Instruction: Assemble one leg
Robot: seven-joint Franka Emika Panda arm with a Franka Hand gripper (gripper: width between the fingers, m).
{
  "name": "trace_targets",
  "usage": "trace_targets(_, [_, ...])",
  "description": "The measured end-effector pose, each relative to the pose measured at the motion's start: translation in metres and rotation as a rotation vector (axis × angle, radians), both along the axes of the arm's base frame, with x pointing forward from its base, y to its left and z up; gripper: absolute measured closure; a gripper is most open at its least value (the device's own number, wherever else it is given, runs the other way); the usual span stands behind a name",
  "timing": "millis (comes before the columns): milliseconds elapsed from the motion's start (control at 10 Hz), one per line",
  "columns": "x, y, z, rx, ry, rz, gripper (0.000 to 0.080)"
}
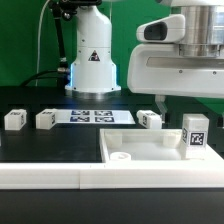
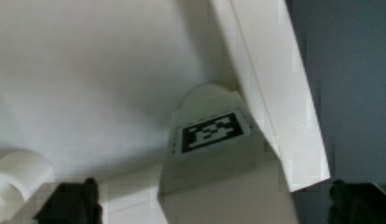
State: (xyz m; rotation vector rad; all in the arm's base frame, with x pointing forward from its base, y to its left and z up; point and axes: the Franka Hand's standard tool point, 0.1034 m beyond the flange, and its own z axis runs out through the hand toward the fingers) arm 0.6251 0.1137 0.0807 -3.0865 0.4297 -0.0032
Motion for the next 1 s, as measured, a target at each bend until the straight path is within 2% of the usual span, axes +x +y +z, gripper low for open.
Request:
trace_targets(300, [0.0011, -0.0027, 0.0002, -0.001, -0.007, 0.113, 0.015])
trace_targets(400, [0.0012, -0.003, 0.0002, -0.002, -0.008, 0.145, 0.0178])
trace_targets(500, [0.0012, -0.0029, 0.0002, -0.002, -0.007, 0.141, 0.0312])
trace_targets(600, [0.0012, -0.0029, 0.0002, -0.002, -0.007, 0.137, 0.0312])
trace_targets(700, [0.0011, -0.0027, 0.0002, -0.002, -0.007, 0.121, 0.0447])
trace_targets(800, [0.0011, -0.0028, 0.0002, -0.002, -0.007, 0.121, 0.0509])
trace_targets(1000, [0.0015, -0.0026, 0.0003, 0.008, -0.005, -0.037, 0.0509])
